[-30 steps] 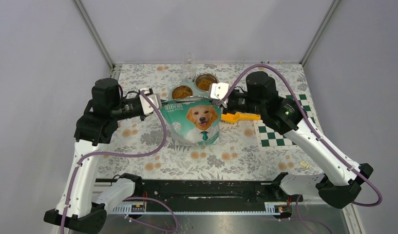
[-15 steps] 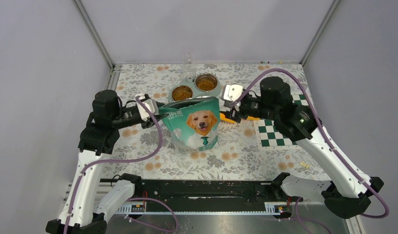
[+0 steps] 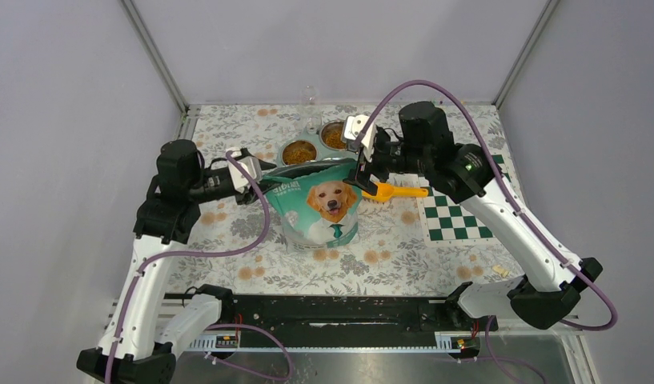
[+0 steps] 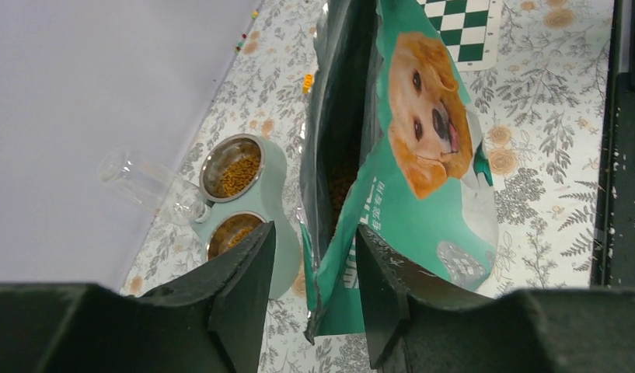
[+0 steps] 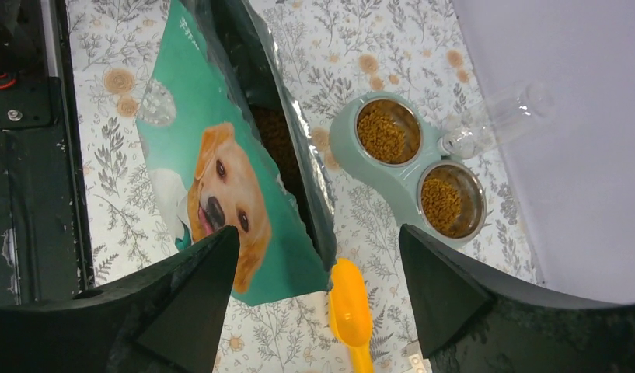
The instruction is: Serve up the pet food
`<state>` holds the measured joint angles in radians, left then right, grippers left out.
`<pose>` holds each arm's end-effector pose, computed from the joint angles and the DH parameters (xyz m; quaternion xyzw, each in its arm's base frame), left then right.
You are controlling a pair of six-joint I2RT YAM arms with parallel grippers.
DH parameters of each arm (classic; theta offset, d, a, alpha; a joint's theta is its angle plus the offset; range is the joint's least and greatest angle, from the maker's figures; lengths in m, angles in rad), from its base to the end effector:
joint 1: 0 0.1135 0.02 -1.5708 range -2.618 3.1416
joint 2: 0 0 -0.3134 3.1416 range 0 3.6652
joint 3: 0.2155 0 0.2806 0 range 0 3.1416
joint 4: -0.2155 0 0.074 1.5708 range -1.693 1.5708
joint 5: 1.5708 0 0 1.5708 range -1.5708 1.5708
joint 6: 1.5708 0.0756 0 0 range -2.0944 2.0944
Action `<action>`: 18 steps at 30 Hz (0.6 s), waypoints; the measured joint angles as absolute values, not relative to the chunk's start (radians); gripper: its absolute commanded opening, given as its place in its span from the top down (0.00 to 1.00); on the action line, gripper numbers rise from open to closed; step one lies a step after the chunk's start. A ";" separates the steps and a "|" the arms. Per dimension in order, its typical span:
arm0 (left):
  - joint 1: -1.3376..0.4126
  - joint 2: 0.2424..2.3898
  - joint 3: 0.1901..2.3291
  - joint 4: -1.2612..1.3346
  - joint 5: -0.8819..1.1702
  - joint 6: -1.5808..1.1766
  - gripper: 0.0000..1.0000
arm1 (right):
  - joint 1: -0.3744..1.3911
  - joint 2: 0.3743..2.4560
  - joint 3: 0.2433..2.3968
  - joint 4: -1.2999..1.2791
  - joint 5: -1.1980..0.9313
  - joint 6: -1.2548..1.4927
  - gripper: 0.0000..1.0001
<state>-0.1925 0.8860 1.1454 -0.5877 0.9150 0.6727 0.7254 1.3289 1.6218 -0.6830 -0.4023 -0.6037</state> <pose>0.1701 -0.0942 0.4458 0.5393 0.5545 -0.2247 0.5926 0.2219 0.2363 0.4998 -0.5895 0.5722 0.1988 0.5343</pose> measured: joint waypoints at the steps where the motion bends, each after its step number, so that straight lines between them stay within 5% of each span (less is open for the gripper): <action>1: -0.192 0.889 1.147 -0.594 0.916 0.680 0.59 | 0.725 1.327 1.628 -0.680 -0.405 -0.603 0.18; 7: -0.192 0.905 1.159 -0.635 0.930 0.706 0.78 | 0.725 1.346 1.654 -0.697 -0.472 -0.641 0.28; 12: -0.192 0.905 1.168 -0.657 0.945 0.710 0.78 | 0.725 1.416 1.739 -0.773 -0.532 -0.709 0.36; 18: -0.192 0.905 1.180 -0.697 0.945 0.741 0.79 | 0.725 1.495 1.845 -0.923 -0.561 -0.792 0.70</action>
<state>-0.1925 0.9054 1.1801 -0.6971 0.9447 0.7410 0.7254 1.4952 1.8454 -0.9226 -0.5613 -0.7921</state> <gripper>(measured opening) 0.222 0.475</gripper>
